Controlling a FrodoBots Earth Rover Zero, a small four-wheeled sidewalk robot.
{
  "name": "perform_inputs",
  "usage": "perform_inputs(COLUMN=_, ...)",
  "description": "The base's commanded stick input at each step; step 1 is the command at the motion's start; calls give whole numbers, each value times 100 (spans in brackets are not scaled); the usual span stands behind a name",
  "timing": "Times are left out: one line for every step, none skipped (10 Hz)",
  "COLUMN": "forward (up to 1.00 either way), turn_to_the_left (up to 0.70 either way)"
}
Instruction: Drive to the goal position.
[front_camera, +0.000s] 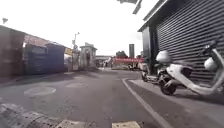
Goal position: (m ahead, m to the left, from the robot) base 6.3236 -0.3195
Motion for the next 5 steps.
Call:
perform_inputs(forward=45, turn_to_the_left=0)
perform_inputs(forward=45, turn_to_the_left=0)
perform_inputs(forward=45, turn_to_the_left=0)
perform_inputs(forward=45, turn_to_the_left=0)
perform_inputs(forward=45, turn_to_the_left=0)
